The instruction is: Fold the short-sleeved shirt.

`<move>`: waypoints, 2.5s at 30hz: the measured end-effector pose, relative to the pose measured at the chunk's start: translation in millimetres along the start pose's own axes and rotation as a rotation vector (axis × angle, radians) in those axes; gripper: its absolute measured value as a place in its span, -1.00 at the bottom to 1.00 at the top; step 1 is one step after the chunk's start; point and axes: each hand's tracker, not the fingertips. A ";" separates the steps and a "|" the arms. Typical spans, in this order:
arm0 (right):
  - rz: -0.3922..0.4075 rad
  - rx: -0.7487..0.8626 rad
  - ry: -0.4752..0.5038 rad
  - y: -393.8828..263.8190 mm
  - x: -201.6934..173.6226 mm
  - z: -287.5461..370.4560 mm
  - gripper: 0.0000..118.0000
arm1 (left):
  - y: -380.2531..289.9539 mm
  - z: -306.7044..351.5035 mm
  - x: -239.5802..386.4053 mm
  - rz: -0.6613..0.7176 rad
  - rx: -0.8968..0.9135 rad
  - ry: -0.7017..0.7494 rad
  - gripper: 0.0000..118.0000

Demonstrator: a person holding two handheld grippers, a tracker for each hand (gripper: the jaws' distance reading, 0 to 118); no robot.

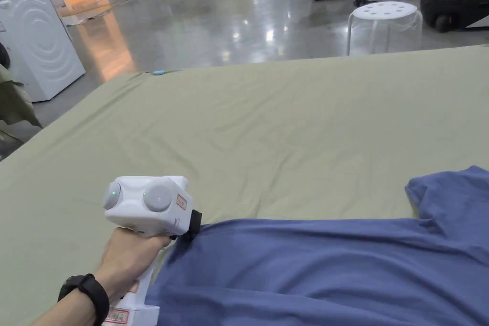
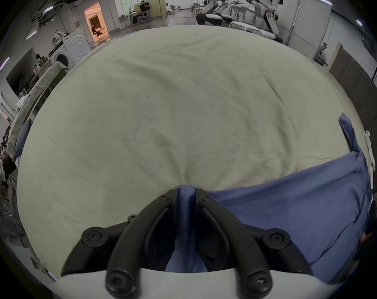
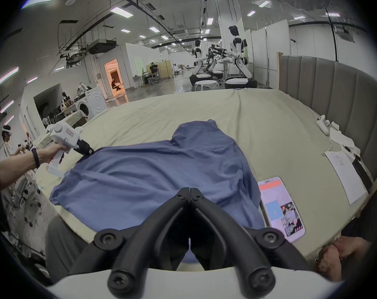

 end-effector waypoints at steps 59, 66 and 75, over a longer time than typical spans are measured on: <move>-0.132 -0.166 -0.161 -58.4 60.5 29.1 -0.94 | -267.7 171.7 -75.1 0.076 0.292 -0.208 -0.84; -0.060 -0.063 -0.132 -59.8 43.2 44.4 0.00 | -299.7 217.3 -57.5 -0.006 0.610 -0.115 0.10; 0.171 0.262 -0.085 -25.3 -50.0 90.6 0.11 | -333.6 321.5 -7.7 -0.039 0.955 -0.027 0.10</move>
